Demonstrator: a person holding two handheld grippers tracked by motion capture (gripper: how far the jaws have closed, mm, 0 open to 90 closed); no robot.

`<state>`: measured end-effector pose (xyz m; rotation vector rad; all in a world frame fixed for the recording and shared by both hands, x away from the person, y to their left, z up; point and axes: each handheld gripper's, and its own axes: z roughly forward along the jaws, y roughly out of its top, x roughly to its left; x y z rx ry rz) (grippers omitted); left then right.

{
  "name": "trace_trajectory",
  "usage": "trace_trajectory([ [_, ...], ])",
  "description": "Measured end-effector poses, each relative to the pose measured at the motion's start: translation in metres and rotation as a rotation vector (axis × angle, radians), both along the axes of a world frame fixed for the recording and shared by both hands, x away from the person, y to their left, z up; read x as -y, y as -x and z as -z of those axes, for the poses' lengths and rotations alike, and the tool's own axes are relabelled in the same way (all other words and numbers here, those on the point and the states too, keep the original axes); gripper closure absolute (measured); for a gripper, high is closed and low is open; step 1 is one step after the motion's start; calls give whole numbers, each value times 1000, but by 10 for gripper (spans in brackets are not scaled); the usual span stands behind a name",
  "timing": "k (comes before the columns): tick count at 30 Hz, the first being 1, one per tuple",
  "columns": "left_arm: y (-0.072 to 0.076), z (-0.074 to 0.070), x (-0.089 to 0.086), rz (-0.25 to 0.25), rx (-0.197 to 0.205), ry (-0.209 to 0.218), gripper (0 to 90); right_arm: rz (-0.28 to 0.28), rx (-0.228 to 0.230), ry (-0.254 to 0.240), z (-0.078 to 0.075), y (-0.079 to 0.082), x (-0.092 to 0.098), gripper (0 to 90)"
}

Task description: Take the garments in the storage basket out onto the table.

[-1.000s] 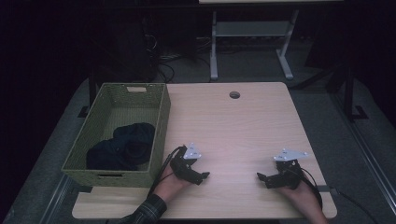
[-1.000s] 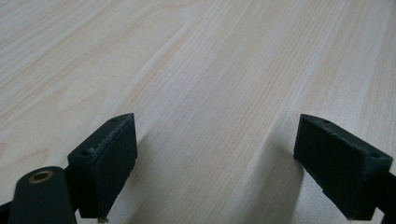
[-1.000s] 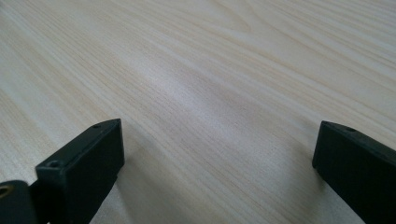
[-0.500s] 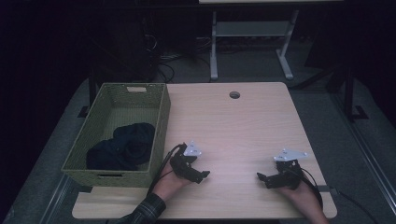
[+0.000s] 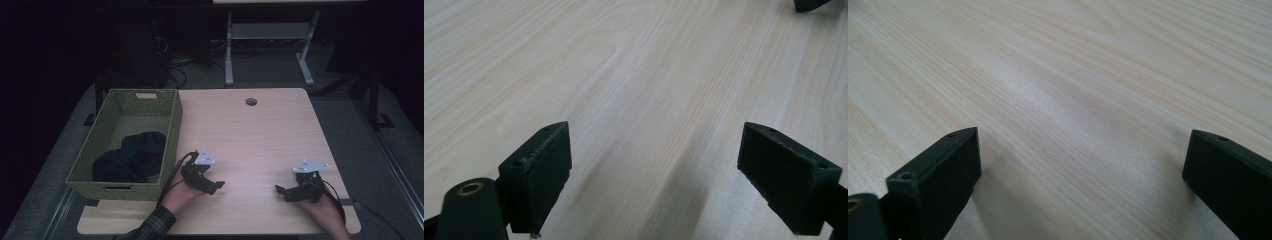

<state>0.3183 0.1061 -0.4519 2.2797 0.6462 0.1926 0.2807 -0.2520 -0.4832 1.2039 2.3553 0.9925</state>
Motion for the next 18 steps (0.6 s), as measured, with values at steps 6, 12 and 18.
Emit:
trace_trajectory([
  [6, -1, -3, -1, 6, -5, 7, 137, 0, 0, 0, 0, 0, 0, 18],
  [12, -2, -7, -2, 4, -5, 20, 137, 1, -1, -1, 0, 0, 0, 18],
  [18, -2, -10, -1, 6, -10, 25, 137, 1, -1, -1, 0, 0, 0, 18],
])
